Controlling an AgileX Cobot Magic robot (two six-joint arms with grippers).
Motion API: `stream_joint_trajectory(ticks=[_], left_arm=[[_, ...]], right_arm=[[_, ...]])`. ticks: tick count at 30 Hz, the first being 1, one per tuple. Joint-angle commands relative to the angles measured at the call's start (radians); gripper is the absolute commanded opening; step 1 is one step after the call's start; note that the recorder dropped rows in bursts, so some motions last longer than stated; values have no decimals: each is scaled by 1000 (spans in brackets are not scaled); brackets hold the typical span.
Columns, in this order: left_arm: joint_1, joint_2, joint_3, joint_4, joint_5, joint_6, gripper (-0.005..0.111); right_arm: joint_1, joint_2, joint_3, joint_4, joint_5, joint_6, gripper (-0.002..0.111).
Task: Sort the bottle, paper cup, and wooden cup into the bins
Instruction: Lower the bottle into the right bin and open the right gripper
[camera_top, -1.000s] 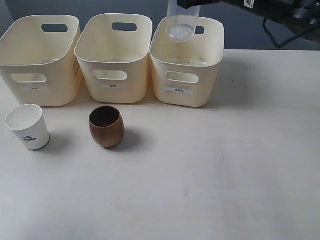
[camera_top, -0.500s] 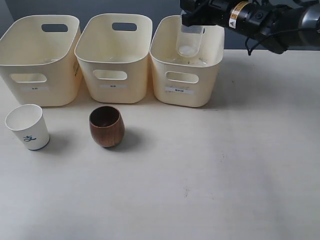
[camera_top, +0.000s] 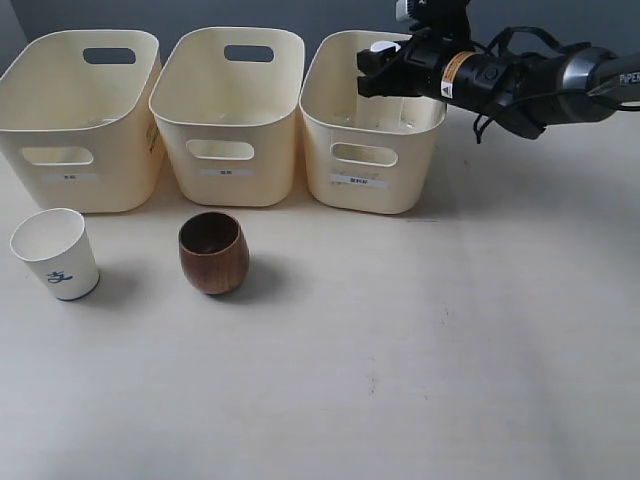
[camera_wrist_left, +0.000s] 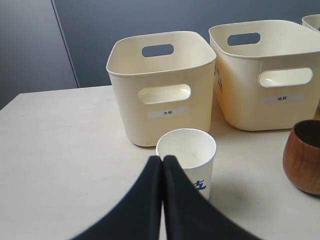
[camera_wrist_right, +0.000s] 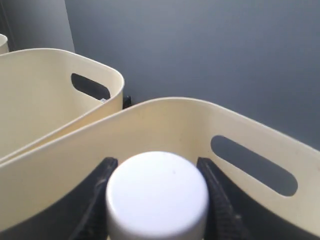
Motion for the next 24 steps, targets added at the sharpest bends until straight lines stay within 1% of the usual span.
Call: stream_joint_trajectory(ticks=[1,8,17,19,22,24], left_arm=[[-3,3,-1,2,-14,-3,0],[-3,3,-1,2,-14,-3,0],[-3,3,-1,2,-14,-3,0],[-3,3,-1,2,-14,-3,0],[-3,3,-1,2,-14,-3,0],[-3,3,-1,2,-14,-3,0]], right_arm=[[-5,4,-9,1,45,10,22],[-5,4,-9,-13,45,14,22],[-5,4,-9,-91,45,61,22],[-5,4,-9,-103,45,66,28],[-5,4,-9,-128,45,88,43],[-5,4,-9,-138,45,93,45]])
